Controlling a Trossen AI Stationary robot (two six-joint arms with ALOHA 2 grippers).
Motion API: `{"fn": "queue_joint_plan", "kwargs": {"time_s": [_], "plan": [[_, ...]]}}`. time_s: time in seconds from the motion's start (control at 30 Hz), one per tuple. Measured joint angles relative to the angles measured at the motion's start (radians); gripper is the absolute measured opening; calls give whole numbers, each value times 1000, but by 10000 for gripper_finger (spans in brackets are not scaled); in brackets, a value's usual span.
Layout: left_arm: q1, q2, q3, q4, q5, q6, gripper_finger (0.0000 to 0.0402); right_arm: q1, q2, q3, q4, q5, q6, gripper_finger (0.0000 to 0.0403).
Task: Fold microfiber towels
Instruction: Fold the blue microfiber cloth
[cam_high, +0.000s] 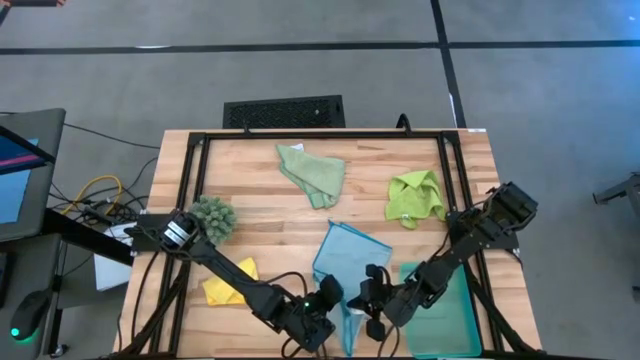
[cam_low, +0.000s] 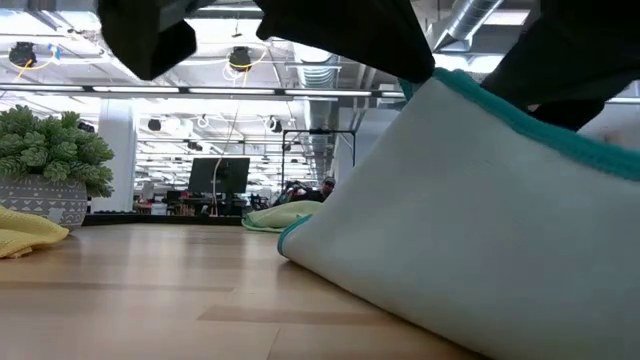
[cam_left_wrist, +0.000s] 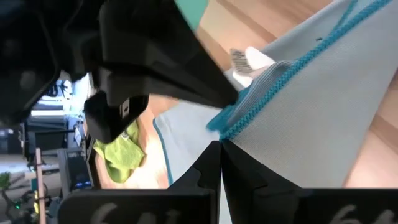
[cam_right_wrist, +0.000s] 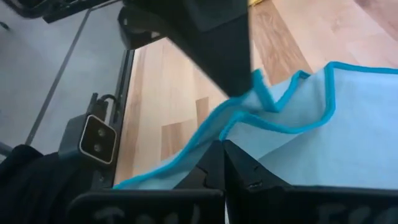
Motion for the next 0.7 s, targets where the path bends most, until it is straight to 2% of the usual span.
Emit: {"fn": "queue_joint_plan", "kwargs": {"time_s": [0.7], "plan": [[-6, 0, 0, 48, 4, 24, 0, 0, 0, 0, 36, 23, -30, 12]]}}
